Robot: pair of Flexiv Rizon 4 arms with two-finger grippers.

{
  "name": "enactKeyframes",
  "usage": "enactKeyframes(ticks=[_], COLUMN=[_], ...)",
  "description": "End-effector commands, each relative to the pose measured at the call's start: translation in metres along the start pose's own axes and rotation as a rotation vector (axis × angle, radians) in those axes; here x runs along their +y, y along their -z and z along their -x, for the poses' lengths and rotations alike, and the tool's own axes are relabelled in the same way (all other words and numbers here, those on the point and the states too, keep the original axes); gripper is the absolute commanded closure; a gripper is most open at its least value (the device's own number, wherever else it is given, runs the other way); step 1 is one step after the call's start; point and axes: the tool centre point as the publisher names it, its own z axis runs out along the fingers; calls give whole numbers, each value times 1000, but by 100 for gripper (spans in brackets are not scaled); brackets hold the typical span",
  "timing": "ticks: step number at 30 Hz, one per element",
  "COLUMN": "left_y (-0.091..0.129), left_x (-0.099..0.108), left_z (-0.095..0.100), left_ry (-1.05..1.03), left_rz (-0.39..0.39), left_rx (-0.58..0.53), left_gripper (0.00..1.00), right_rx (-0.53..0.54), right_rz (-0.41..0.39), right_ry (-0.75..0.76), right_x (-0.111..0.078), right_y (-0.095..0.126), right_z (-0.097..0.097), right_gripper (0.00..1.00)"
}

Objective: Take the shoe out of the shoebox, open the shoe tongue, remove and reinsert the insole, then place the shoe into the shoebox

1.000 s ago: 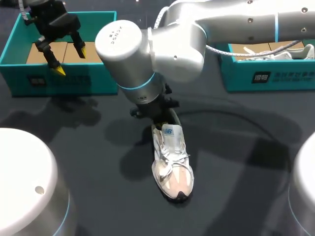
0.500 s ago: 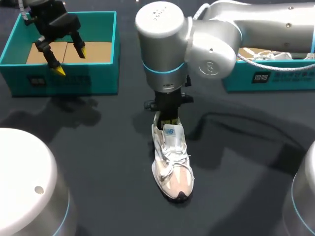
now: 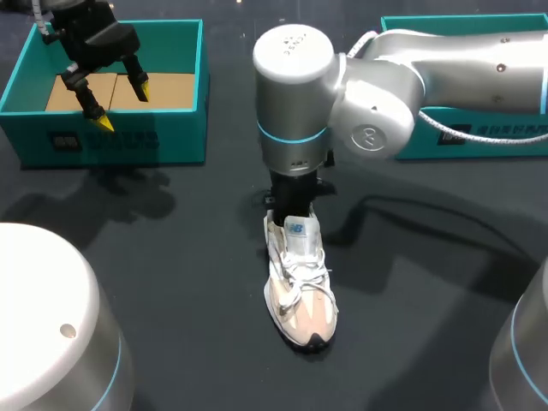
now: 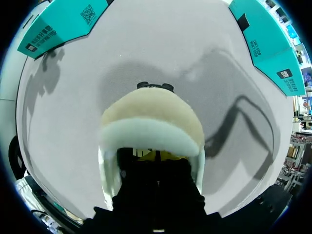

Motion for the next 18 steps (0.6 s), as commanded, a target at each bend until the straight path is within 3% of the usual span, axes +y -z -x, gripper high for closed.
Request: enactKeyframes(ticks=[1,9,18], left_y=[0,0,0], left_x=[0,0,0], left_z=[-1,-1,-1], left_ry=[0,0,0], left_rz=[2,2,2], left_rx=[0,0,0], left_gripper=[0,0,0], right_rx=[-66,-104,-9], right_rz=[-34,42,-49], right_ry=[-3,17,66], right_x=[5,4,15], right_y=[-12,21,-26], right_z=[-14,-14,-5], right_gripper=[100,100,100])
